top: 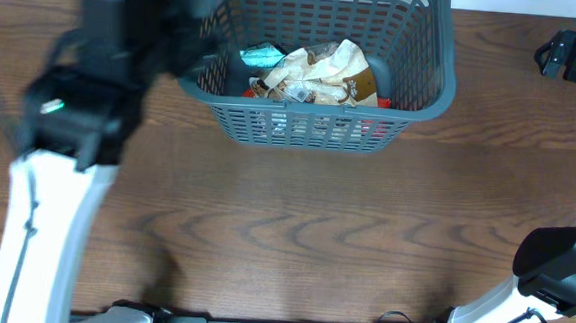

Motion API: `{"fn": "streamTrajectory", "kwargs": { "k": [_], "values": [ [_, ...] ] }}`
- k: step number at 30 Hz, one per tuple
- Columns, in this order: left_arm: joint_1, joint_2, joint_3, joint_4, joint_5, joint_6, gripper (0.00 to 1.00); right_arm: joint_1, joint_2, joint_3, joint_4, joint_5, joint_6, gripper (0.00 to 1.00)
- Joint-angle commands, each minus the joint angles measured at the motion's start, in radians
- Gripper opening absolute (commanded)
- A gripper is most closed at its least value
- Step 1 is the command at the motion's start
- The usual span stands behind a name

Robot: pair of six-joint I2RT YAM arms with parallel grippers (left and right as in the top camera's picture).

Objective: Pack container
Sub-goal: 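Move the left gripper to the Kleenex tissue box and grasp it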

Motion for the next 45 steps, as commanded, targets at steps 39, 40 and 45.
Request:
{"fn": "streamTrajectory", "kwargs": {
  "k": [39, 40, 45],
  "values": [
    [0.773, 0.097, -0.706, 0.089, 0.176, 0.192, 0.99, 0.085, 0.003, -0.005, 0.030, -0.014, -0.024, 0.99],
    [0.777, 0.097, -0.716, 0.097, 0.174, 0.200, 0.99, 0.085, 0.003, -0.005, 0.030, -0.014, -0.024, 0.99],
    [0.799, 0.106, -0.762, 0.143, 0.176, 0.206, 0.99, 0.085, 0.003, -0.005, 0.030, -0.014, -0.023, 0.99]
  ]
}}
